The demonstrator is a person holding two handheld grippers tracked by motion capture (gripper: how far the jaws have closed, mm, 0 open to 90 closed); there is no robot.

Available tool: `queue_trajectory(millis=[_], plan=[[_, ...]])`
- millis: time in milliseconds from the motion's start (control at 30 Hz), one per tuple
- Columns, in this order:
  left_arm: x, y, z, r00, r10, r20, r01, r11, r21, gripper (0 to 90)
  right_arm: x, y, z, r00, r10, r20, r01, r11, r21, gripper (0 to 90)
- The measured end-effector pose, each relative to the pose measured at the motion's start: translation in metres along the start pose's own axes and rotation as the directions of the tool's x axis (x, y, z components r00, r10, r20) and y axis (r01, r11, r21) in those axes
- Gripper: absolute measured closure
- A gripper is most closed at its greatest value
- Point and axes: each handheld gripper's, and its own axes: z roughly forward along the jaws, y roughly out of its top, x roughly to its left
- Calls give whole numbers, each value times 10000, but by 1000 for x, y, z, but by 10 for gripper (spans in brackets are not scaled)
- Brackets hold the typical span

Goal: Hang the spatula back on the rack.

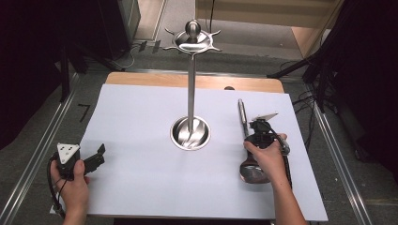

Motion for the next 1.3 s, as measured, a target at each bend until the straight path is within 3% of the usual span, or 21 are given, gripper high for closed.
queue_trajectory(millis=[167, 500, 833, 1000, 1300], plan=[[0, 0, 0, 10000, -10, 9, 10, 10000, 7, 146, 6, 1, 5, 9982, -241, 549, 235, 9997, 110, 744], [0, 0, -1, 10000, 25, 13, -25, 10000, -53, 146, 7, 1, 5, 9978, -181, 632, 181, 9998, -6, 764], [0, 0, -1, 10000, 7, 35, -7, 10000, -6, 146, -2, -4, 4, 10000, 45, -31, -46, 9989, -459, 768], [1, 0, 0, 10000, 3, 78, -3, 10000, -17, 146, -2, -7, 3, 10000, -83, -38, 80, 9973, -731, 768], [1, 0, -1, 10000, -7, 85, 7, 10000, -8, 146, -7, -14, -5, 9964, -437, -723, 314, 9860, -1635, 769]])
